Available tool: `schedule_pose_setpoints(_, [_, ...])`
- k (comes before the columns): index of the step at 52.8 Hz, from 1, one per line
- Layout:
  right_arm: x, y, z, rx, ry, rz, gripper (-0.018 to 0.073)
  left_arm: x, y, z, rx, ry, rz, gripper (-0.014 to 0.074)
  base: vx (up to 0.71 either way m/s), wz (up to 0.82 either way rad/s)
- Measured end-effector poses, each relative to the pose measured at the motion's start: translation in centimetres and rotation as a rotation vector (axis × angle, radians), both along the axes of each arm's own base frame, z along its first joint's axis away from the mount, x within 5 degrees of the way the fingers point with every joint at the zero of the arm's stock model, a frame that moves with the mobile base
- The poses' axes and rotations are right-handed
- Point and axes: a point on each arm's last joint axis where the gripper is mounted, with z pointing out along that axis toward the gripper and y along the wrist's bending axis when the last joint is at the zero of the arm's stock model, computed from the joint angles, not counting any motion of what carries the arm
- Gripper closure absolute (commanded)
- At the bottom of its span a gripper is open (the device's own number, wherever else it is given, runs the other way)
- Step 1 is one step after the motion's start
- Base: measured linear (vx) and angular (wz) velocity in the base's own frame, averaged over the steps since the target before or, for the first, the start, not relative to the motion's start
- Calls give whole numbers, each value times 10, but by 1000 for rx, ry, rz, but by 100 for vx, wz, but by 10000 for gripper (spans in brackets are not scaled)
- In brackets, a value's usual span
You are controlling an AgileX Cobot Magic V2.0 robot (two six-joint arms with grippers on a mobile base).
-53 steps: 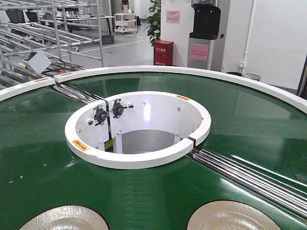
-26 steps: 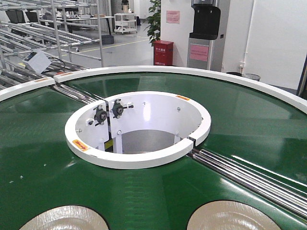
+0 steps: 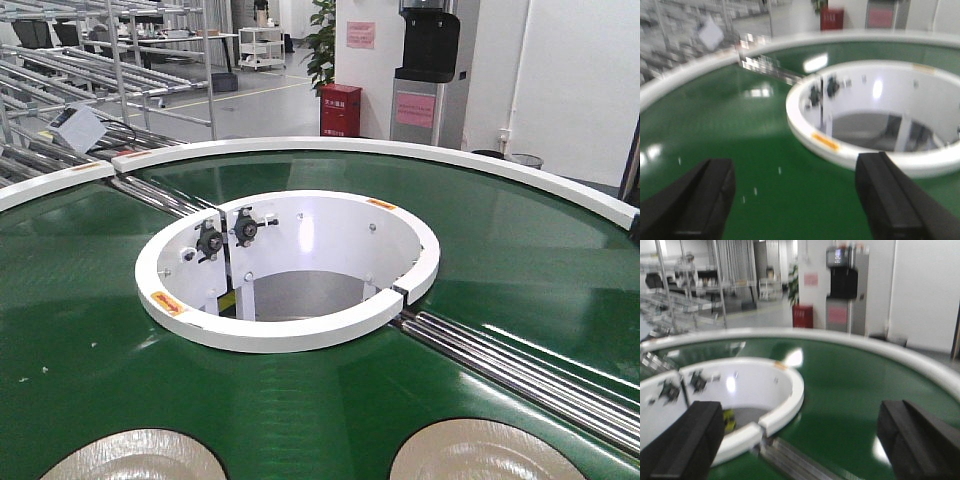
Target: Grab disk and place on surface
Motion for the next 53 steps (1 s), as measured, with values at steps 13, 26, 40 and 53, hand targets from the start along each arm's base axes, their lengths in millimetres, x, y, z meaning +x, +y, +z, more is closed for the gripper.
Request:
schedule_pose_setpoints(13, [62,16,-21,148,488,106,19,54,-28,-10,-53,378,-241,90,0,0])
schedule_pose_setpoints(26, [116,58,-48,309,814,569,19,101,-62,-49,-274,576,-585,90,0,0])
schedule_pose_setpoints(40, [139,19,-77,412,973,551,19,121,7,-104,-331,831,-389,92,0,0])
schedule_pose_setpoints(53, [137,-61,-93,532,1006,367,19,127,59,-146,-369,976,-244,92,0,0])
